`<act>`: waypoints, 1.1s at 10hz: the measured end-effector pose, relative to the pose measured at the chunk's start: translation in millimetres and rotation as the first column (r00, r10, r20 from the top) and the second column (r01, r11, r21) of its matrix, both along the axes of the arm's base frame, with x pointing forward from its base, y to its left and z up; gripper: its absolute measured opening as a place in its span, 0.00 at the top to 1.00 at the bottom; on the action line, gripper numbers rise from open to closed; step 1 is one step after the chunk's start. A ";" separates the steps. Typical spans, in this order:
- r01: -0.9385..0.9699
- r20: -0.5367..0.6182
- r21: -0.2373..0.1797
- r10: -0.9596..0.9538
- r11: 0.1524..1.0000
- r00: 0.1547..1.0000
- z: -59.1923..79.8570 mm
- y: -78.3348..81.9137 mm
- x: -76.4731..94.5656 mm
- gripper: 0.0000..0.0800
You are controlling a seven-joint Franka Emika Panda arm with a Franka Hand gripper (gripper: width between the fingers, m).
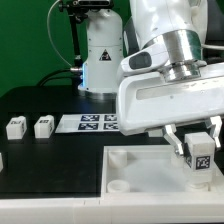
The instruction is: Assemble one leg
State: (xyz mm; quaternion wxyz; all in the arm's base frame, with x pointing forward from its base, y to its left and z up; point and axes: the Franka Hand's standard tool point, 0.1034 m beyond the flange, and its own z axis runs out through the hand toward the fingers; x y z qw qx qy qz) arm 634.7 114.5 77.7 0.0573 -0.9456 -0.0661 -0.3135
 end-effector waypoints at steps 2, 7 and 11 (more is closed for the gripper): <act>-0.004 -0.020 -0.002 0.004 1.000 1.000 -1.1 0.0 -0.2 0.63; -0.006 -0.022 -0.003 0.005 1.000 1.000 -1.8 0.0 -0.6 0.19; -0.009 -0.063 -0.006 0.008 1.000 0.998 6.9 -1.1 1.6 0.19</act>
Offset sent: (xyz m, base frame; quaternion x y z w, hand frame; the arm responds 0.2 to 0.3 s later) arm 0.0000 0.0000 0.0000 0.0000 0.0000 0.0000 1.0000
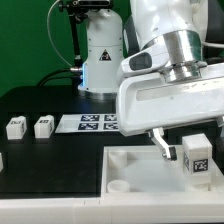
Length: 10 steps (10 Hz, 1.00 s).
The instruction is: Assemble one leg
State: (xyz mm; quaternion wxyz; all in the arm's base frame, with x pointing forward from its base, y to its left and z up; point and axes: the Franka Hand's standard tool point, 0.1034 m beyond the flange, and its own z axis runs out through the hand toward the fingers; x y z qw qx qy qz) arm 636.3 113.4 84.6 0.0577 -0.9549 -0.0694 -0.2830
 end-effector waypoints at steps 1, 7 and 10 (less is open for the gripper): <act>-0.001 -0.029 -0.007 0.000 1.000 1.000 14.5 -5.7 5.6 0.19; -0.012 -0.491 0.004 0.012 1.000 0.871 8.2 -14.3 18.8 0.19; -0.041 -0.711 0.025 0.047 0.999 0.701 6.3 -0.4 12.7 0.19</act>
Offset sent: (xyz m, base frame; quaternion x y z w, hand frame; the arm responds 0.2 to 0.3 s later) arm 0.0314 -0.0221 -0.0027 0.0057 -0.1176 -0.0060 0.9930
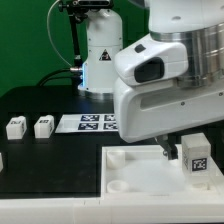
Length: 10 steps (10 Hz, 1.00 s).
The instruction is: Assemble one leg
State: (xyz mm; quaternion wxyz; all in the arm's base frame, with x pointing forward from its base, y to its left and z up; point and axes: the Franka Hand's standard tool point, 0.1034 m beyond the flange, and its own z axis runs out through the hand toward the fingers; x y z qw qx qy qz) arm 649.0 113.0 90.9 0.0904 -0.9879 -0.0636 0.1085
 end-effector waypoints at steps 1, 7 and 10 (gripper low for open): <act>-0.004 -0.044 0.003 0.004 1.000 0.999 -4.0 2.9 0.8 0.19; 0.211 -0.079 -0.062 -0.216 0.975 0.973 -7.9 2.7 0.0 0.62; 0.582 -0.002 -0.135 -0.588 0.802 0.809 -11.1 -0.8 -5.6 0.62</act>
Offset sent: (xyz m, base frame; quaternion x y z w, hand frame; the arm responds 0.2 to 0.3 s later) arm 0.0000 0.0000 0.0000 0.0000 0.0000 0.0899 0.9960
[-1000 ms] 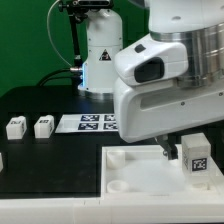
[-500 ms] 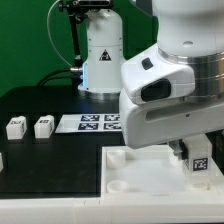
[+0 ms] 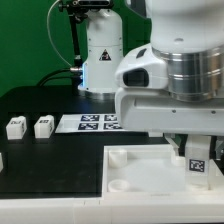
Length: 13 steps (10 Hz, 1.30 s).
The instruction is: Assemble one leg
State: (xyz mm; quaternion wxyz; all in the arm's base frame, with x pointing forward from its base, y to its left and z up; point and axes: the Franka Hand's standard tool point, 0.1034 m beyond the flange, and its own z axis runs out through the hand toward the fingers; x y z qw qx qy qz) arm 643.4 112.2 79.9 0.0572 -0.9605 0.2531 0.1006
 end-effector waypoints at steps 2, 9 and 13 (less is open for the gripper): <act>0.312 0.038 -0.035 -0.311 0.949 0.950 -1.0 6.9 -4.9 0.63; 0.524 0.025 0.012 -0.524 0.852 0.851 -2.6 9.2 -4.6 0.34; -0.005 0.116 0.003 0.005 1.000 0.993 -2.0 8.4 -6.3 0.20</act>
Offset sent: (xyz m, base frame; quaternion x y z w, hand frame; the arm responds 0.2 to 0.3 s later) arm 0.0024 0.0109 -0.0040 0.0627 0.0056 0.3592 0.9311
